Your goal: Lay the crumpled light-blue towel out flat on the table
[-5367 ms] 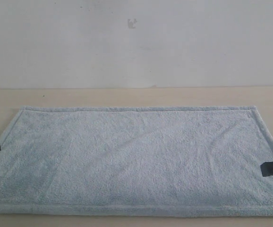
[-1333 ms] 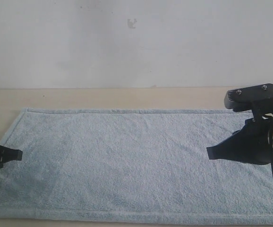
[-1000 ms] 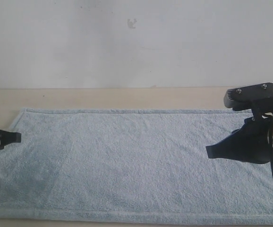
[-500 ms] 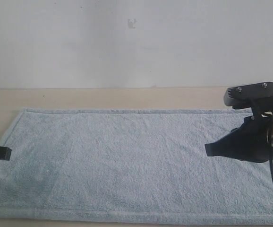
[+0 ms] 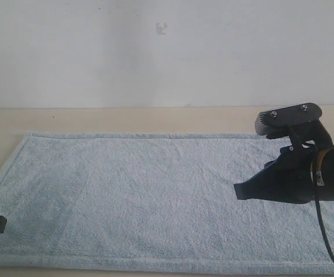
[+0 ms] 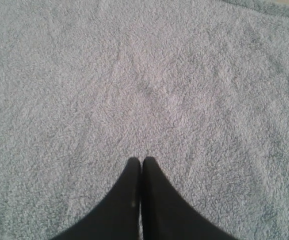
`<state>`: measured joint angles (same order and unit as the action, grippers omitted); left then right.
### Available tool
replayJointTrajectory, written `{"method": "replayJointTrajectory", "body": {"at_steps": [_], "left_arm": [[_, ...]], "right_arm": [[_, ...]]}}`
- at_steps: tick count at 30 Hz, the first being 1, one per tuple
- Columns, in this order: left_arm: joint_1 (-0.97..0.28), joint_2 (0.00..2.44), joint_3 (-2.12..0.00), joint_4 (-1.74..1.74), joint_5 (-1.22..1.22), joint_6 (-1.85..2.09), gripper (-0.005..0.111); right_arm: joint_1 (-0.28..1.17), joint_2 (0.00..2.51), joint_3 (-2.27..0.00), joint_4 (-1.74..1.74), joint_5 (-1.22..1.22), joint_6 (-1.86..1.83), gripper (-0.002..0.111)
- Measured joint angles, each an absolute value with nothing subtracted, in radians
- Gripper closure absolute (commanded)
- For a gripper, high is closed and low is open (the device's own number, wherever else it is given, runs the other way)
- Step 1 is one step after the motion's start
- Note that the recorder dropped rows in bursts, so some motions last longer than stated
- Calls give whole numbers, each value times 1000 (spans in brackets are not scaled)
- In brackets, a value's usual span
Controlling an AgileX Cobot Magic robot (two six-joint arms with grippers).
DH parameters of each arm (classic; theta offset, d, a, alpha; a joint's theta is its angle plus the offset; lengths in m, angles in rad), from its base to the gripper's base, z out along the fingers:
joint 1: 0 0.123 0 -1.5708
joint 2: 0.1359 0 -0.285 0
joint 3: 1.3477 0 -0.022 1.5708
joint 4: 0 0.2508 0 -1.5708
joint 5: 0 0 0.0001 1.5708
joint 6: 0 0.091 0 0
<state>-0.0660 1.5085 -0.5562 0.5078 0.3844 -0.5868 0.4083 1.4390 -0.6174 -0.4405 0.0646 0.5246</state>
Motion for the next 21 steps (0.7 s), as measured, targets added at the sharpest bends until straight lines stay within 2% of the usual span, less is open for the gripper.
{"method": "replayJointTrajectory", "body": {"at_steps": [5, 13, 21], "left_arm": [[-66, 1572, -556, 532, 386, -594, 103], [-66, 1611, -556, 754, 392, -821, 103], [4, 1611, -556, 769, 327, -846, 103]], "right_arm": [[408, 1439, -617, -440, 65, 525, 108], [408, 1439, -617, -440, 65, 525, 108], [408, 1439, -617, -440, 65, 525, 108]]}}
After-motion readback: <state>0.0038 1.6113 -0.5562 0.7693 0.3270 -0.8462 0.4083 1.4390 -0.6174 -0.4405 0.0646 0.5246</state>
